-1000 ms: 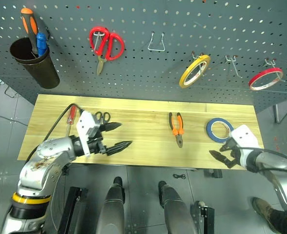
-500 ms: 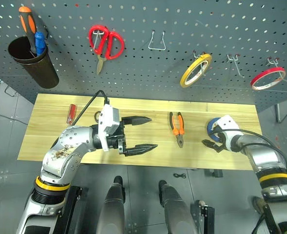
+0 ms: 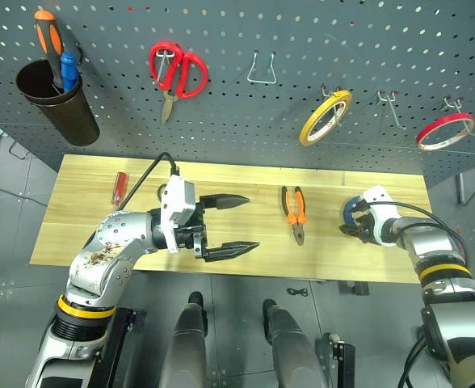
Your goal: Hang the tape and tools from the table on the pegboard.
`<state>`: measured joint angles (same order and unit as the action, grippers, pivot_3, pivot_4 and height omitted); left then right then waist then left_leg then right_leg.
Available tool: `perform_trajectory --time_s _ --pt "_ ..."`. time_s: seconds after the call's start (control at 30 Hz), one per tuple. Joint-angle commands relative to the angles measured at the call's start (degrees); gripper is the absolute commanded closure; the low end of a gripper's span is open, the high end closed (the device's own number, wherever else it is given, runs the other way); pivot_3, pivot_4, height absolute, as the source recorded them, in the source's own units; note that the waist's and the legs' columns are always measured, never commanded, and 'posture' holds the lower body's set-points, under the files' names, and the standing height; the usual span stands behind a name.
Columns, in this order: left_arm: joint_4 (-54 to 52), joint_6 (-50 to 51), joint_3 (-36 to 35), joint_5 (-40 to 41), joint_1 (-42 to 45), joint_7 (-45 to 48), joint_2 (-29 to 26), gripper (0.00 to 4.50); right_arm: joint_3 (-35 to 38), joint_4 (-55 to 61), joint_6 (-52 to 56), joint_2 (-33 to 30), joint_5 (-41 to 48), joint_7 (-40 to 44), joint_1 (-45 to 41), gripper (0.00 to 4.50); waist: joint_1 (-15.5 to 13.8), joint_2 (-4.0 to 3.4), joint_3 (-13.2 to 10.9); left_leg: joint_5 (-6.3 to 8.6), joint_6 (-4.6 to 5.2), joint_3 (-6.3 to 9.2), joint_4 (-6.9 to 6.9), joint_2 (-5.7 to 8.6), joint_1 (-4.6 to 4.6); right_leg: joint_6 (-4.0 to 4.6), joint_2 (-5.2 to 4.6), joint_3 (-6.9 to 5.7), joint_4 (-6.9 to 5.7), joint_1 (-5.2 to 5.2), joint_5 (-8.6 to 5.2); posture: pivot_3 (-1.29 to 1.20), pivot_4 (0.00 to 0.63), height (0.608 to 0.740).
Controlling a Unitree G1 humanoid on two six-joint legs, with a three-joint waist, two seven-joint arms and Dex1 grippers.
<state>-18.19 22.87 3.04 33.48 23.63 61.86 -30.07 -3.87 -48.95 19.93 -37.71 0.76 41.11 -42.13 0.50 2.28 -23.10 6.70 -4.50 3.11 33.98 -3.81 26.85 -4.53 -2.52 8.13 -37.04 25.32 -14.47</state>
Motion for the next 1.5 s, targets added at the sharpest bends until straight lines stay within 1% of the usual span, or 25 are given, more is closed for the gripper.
perform_trajectory --time_s 0.03,0.1,0.13,0.23,0.4,0.43,0.5,0.57,0.63,0.67,0.77,0.87,1.03,1.13,1.27,1.4,1.47,1.5 --pt "-1.83 -0.84 -0.43 1.46 -0.15 -0.31 0.79 0.00 0.67 1.44 -0.06 -0.57 -0.51 0.12 2.61 3.18 -0.02 0.00 0.00 0.00 0.00 0.01 0.01 0.00 -0.01 0.00 0.00 -0.01 0.00 -0.01 0.00 0.11 0.435 0.740" --pt "-1.95 -0.97 -0.28 1.43 -0.32 -0.33 0.96 0.00 1.11 2.46 -0.01 -0.77 -0.37 -0.05 3.51 3.89 -0.05 0.00 0.00 0.00 0.00 0.02 0.01 0.00 -0.02 0.00 0.00 -0.01 -0.02 -0.02 0.00 0.11 0.435 0.740" --pt "-2.10 -0.93 -0.25 1.47 -0.46 -0.39 1.00 0.00 1.37 4.30 -0.18 -1.17 -0.41 -0.38 4.47 4.05 -0.07 0.00 0.00 0.00 0.00 0.02 0.02 0.00 -0.03 0.00 0.00 -0.01 -0.02 -0.03 0.00 0.11 0.435 0.740" --pt "-3.11 0.03 -0.48 2.01 -0.99 -1.62 1.23 0.00 3.13 16.22 -0.63 -3.14 -0.35 -2.08 9.83 4.05 -0.38 -0.02 0.00 0.00 0.00 0.03 0.02 0.00 -0.02 0.00 0.00 -0.01 -0.04 -0.03 0.00 0.10 0.426 0.740" --pt "-5.72 8.23 -3.99 8.34 -0.56 -10.25 3.02 0.00 9.20 54.52 3.65 -5.33 -1.84 -7.73 27.67 4.05 -0.75 -0.15 -0.03 0.00 0.00 0.06 0.07 0.04 0.08 -0.02 -0.02 -0.01 -0.13 0.07 -0.01 0.06 0.407 0.740" --pt "-6.09 9.49 -4.66 9.51 -0.23 -11.63 3.29 0.00 10.41 61.46 4.66 -5.23 -2.74 -8.91 31.16 4.05 -0.78 -0.17 -0.02 0.00 0.00 0.08 0.08 0.03 0.08 -0.11 -0.01 -0.01 -0.16 0.08 -0.07 0.06 0.407 0.740" --pt "-6.62 12.16 -5.87 12.22 0.00 -13.74 3.51 0.00 12.08 74.66 4.82 -5.00 -7.42 -12.16 38.26 4.05 -0.63 -0.20 0.00 0.00 0.00 0.15 0.13 0.00 0.05 -0.28 0.02 -0.07 -0.18 0.04 -0.17 0.05 0.399 0.740" --pt "-6.79 13.66 -6.26 13.99 0.30 -14.44 3.51 0.00 13.05 82.54 4.24 -4.59 -12.01 -15.24 42.53 4.05 -0.42 -0.20 0.02 -0.01 -0.03 0.15 0.24 0.02 0.06 -0.30 0.01 -0.07 -0.20 0.02 -0.18 0.04 0.396 0.740" --pt "-6.30 14.41 -5.99 14.94 1.49 -14.71 3.90 0.00 13.57 86.22 2.30 -4.25 -15.96 -18.26 44.18 4.05 -0.19 -0.20 0.02 -0.03 -0.07 0.13 0.35 0.03 0.08 -0.39 -0.01 -0.06 -0.15 -0.01 -0.13 0.03 0.394 0.740" --pt "-5.85 14.84 -5.85 15.52 2.44 -14.93 4.26 0.00 13.54 87.01 1.10 -4.33 -17.71 -19.42 44.42 4.05 -0.06 -0.20 0.02 -0.04 -0.09 0.13 0.43 0.03 0.09 -0.43 -0.01 -0.06 -0.13 -0.04 -0.09 0.03 0.394 0.740" --pt "-4.00 15.90 -5.45 16.91 5.79 -15.45 5.71 0.00 13.34 85.95 -0.71 -3.96 -20.16 -21.80 41.48 4.05 0.23 -0.20 0.02 -0.06 -0.12 0.12 0.76 0.02 0.21 -0.54 -0.01 -0.06 -0.13 -0.07 0.12 0.03 0.390 0.740" --pt "-2.09 14.98 -4.73 16.26 8.44 -14.60 6.75 0.00 13.59 81.38 -3.05 -4.04 -19.84 -22.87 35.67 4.05 0.62 -0.19 0.03 -0.23 -0.11 0.07 0.83 0.03 0.28 -0.58 -0.01 -0.01 -0.05 -0.09 0.35 0.03 0.384 0.740" --pt "0.59 13.76 -3.71 15.22 11.39 -13.97 8.64 0.00 13.95 70.00 -8.03 -3.06 -15.56 -22.36 27.67 4.05 0.61 -0.18 0.04 -0.29 -0.04 0.09 0.75 0.02 0.33 -0.55 0.00 -0.03 -0.06 -0.06 0.37 0.03 0.385 0.740" --pt "0.81 13.30 -3.03 14.82 11.48 -13.77 9.42 0.00 13.05 62.47 -13.59 -4.24 -14.86 -22.01 23.73 4.05 0.48 -0.18 0.03 -0.27 -0.01 0.08 0.75 0.04 0.40 -0.53 -0.01 -0.03 -0.01 -0.06 0.39 0.03 0.388 0.740" --pt "0.32 13.15 -2.48 14.38 10.71 -13.02 9.27 0.00 11.71 52.35 -17.60 -4.09 -11.82 -19.25 18.43 4.05 0.47 -0.18 0.03 -0.26 0.02 0.09 0.73 0.04 0.40 -0.19 -0.01 -0.03 -0.02 -0.05 0.59 0.02 0.388 0.740" --pt "0.87 12.85 -3.06 13.74 11.30 -12.85 9.20 0.00 12.04 48.16 -17.74 -2.60 -8.10 -17.28 16.31 4.05 0.45 -0.18 0.03 -0.26 0.02 0.10 0.74 0.03 0.39 -0.13 0.00 -0.04 -0.04 -0.06 0.63 0.04 0.386 0.740" --pt "1.39 11.69 -3.51 12.89 11.97 -12.75 9.25 0.00 11.69 47.79 -18.01 -2.04 -6.58 -15.84 15.85 3.04 0.45 -0.18 0.03 -0.26 0.02 0.09 0.76 0.04 0.40 -0.12 -0.01 -0.04 -0.04 -0.06 0.64 0.05 0.391 0.740" --pt "1.63 11.51 -3.69 12.89 12.22 -12.78 9.30 0.00 11.63 47.71 -17.97 -1.90 -6.32 -15.59 15.85 2.74 0.38 -0.18 0.03 -0.26 0.02 0.10 0.76 0.04 0.40 -0.12 -0.01 -0.03 -0.04 -0.06 0.64 0.05 0.391 0.740"
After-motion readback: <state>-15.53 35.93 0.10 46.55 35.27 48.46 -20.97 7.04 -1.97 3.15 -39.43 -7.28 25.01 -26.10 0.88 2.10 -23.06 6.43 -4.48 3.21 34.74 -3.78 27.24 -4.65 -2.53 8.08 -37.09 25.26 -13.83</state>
